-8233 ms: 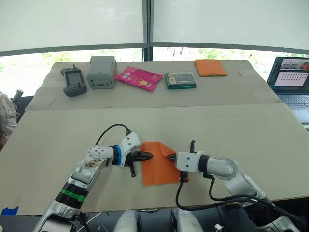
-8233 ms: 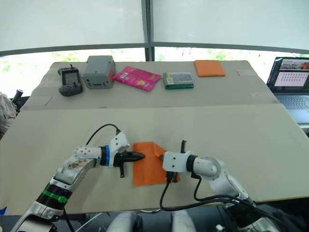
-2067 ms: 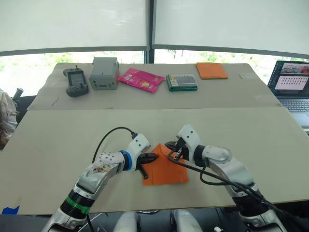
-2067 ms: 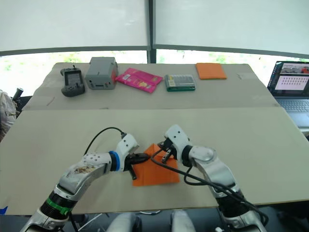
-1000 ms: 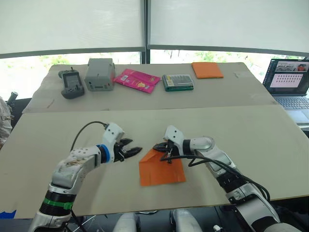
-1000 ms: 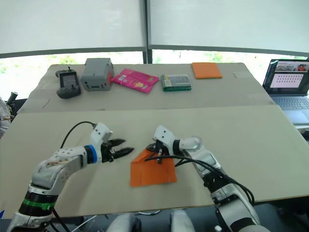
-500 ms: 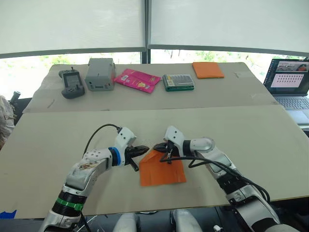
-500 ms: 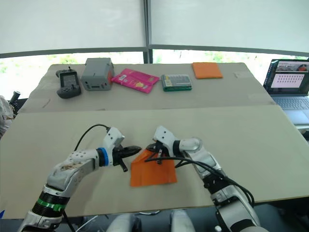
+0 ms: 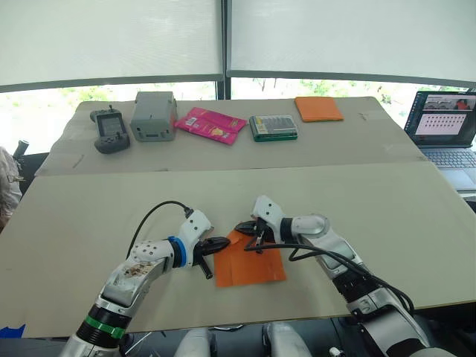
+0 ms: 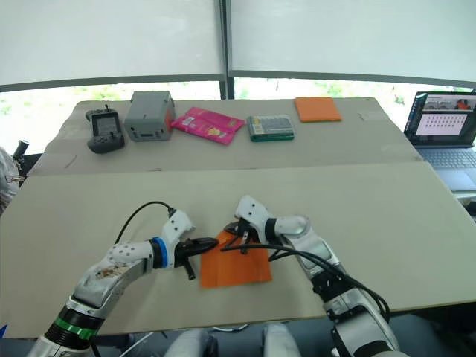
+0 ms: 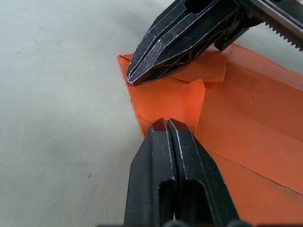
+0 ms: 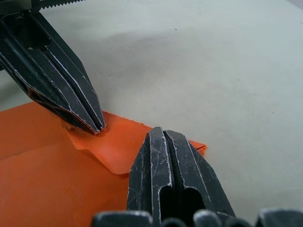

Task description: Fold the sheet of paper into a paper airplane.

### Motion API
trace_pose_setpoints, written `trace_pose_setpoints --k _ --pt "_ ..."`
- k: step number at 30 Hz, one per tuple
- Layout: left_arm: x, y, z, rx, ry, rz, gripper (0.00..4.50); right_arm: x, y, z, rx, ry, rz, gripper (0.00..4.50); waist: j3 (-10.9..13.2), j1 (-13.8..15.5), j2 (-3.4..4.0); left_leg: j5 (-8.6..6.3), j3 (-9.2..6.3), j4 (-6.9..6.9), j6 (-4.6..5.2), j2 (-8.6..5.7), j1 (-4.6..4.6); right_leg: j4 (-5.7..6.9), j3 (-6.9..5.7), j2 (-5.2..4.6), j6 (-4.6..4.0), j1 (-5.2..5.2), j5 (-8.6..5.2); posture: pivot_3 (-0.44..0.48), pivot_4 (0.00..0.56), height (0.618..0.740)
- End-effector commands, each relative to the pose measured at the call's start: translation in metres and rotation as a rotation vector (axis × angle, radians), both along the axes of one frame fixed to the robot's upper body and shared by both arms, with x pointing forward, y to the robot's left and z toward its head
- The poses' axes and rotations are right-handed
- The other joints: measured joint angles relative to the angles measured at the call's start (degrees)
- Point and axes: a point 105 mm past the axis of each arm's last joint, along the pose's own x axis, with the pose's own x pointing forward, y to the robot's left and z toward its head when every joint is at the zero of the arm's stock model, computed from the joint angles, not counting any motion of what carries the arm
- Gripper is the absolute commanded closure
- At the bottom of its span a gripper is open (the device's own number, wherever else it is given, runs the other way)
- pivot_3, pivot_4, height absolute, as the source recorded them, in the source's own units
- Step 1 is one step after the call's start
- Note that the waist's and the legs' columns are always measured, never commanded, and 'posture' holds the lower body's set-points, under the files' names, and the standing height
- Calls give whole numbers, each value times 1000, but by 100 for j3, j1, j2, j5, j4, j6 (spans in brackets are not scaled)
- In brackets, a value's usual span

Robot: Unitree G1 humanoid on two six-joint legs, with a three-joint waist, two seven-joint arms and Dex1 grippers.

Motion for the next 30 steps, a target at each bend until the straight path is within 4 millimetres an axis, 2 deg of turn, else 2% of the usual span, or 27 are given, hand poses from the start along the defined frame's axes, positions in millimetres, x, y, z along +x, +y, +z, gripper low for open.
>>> trace_pose_setpoints --k 1,6,8,14,18,21,25,28,30 --pt "-5 12 -33 79 105 55 4433 -12 12 -13 -34 37 48 4500 -1 0 1 0 0 0 0 0 0 0 0 0 0 0 0 0 150 740" --pt "-3 17 -39 72 130 83 4433 -8 20 -18 -67 27 37 4500 -55 5 19 0 1 0 0 0 4 1 0 1 0 3 0 0 150 740" --pt "-3 16 -39 69 132 83 4433 -1 16 -19 -97 19 -7 4500 -73 0 22 0 2 0 0 -1 8 0 0 1 0 7 0 0 150 740" --pt "-6 14 -40 63 137 80 4433 20 -5 -15 -127 -15 -110 4500 -88 6 33 1 5 0 0 0 23 2 2 7 -2 17 -2 0 150 740" --pt "-5 15 -41 68 131 91 4433 38 -30 -9 -131 -32 -194 4500 -89 30 35 1 6 1 1 -2 22 1 6 4 -2 18 -2 0 150 740" --pt "-1 17 -39 74 122 94 4433 43 -31 1 -73 -39 -202 4500 -89 35 34 1 7 0 1 -4 22 -3 6 3 -2 20 -2 0 150 740" --pt "6 18 -35 76 100 94 4433 43 -24 27 46 -78 -169 4500 -88 33 35 1 6 0 1 -3 14 -3 7 4 -2 15 -1 0 150 740" --pt "10 13 -31 60 81 74 4433 38 -22 46 92 -104 -128 4500 -86 32 37 2 6 1 1 -3 5 -4 8 4 -1 7 -1 0 150 740" --pt "11 7 -25 37 65 47 4433 29 -22 51 96 -99 -97 4500 -86 34 38 2 6 1 1 -3 1 -4 8 5 -1 3 -1 0 150 740"
